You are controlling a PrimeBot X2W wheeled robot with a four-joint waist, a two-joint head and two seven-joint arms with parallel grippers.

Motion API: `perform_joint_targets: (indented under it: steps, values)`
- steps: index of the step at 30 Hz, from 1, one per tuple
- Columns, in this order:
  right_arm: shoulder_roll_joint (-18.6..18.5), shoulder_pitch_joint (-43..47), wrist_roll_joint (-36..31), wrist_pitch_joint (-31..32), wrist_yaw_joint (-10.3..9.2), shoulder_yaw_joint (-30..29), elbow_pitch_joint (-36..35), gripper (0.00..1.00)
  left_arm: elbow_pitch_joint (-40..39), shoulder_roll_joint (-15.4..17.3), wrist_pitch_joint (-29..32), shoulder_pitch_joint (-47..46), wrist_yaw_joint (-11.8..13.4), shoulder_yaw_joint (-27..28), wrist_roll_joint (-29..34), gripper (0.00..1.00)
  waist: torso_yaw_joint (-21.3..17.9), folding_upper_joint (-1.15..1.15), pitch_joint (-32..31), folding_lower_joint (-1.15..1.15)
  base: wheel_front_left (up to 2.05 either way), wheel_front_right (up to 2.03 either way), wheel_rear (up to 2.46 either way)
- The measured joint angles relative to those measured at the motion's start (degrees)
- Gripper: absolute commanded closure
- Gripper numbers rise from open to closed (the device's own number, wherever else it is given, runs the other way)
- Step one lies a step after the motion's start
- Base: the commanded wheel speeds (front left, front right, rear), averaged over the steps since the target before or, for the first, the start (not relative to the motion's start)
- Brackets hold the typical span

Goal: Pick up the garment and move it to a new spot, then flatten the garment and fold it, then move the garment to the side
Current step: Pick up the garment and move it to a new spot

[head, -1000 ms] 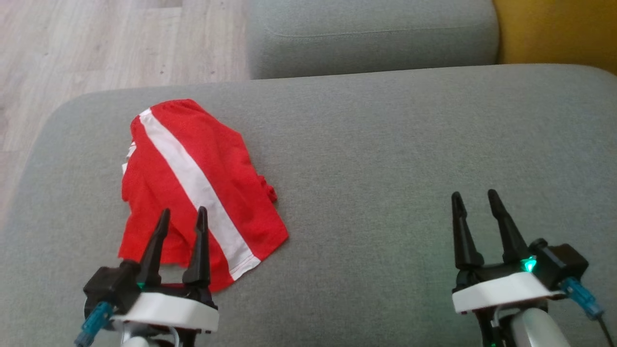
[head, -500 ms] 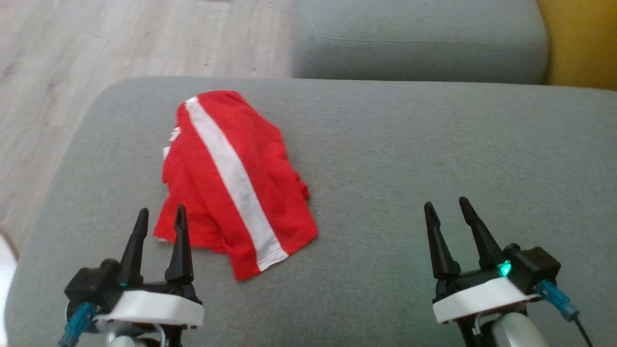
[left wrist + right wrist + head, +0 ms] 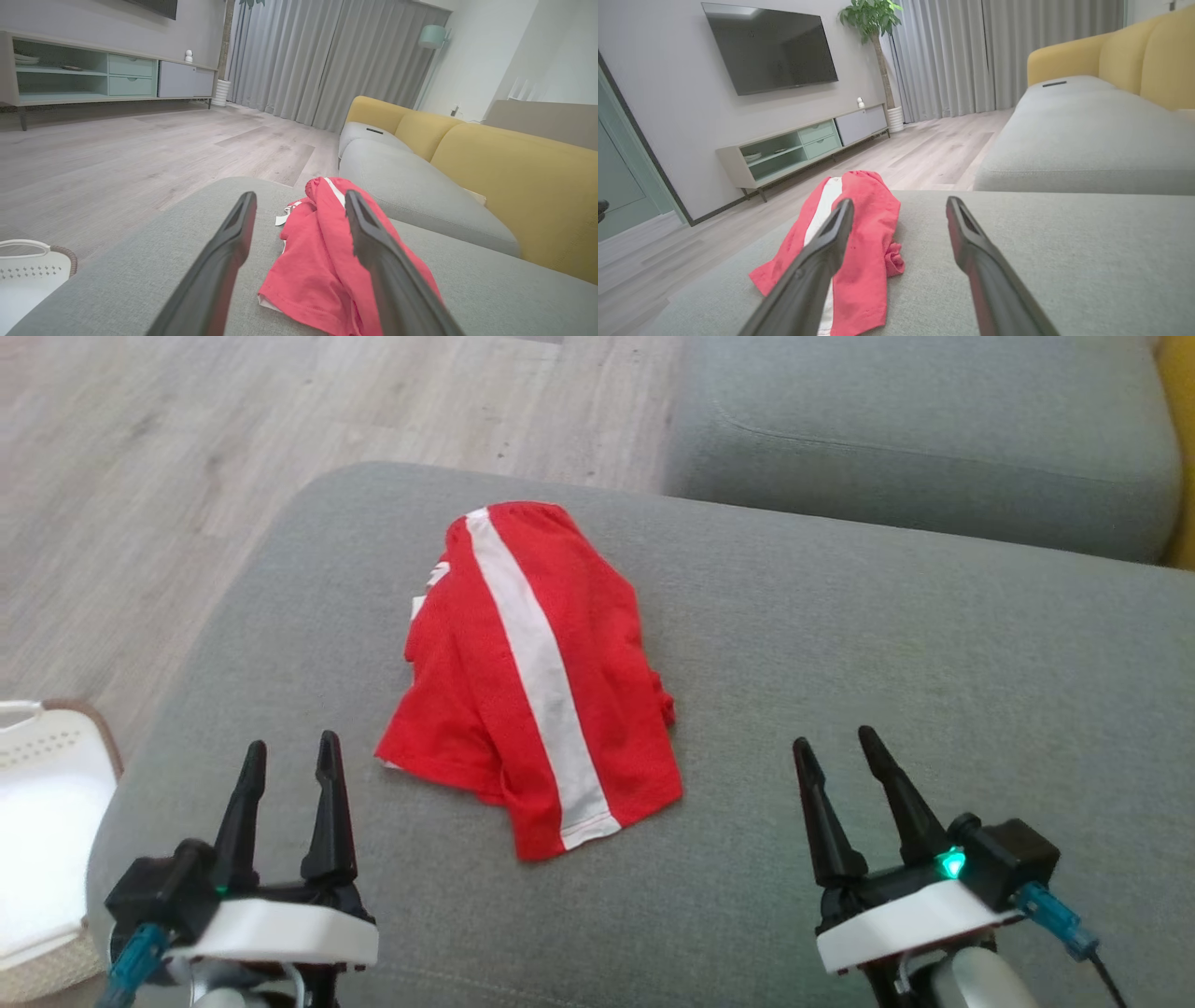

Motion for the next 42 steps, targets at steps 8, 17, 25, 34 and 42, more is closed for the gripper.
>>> perform_joint_targets:
  steps: [8,17,25,34,42]
  values:
    - [0.0,0.0,0.49,0.0,0.0,0.73,0.01,0.0,-0.01,0.0,0.0,0.04,-0.27,0.54,0.25,0.0,0.93,0.0,0.06,0.0,0.0,0.0,0.0]
    - [0.0,-0.24,0.6,0.0,0.0,-0.14,-0.43,0.0,1.11,-0.08,-0.09,-2.27,-2.96,2.89,4.46,0.0,-1.77,0.0,2.48,0.0,0.0,0.0,0.0]
    - [-0.04,-3.06,-1.26,-0.01,0.0,-3.41,-1.56,0.0,14.82,4.86,2.35,-21.74,-5.84,0.85,7.61,0.0,-6.21,0.0,8.07,0.01,0.0,0.0,0.0]
    - [-0.09,-6.66,-1.55,-0.01,0.0,-3.48,-2.26,0.0,29.69,10.05,18.74,-42.94,-6.58,-5.3,4.38,0.0,-11.5,0.0,14.31,0.02,0.0,0.0,0.0]
    - [-0.1,-9.05,-0.59,-0.03,0.0,-1.93,-2.58,0.0,41.89,15.06,27.59,-52.5,-6.99,-7.67,-0.1,0.0,-16.86,0.0,19.11,0.01,0.0,0.0,0.0]
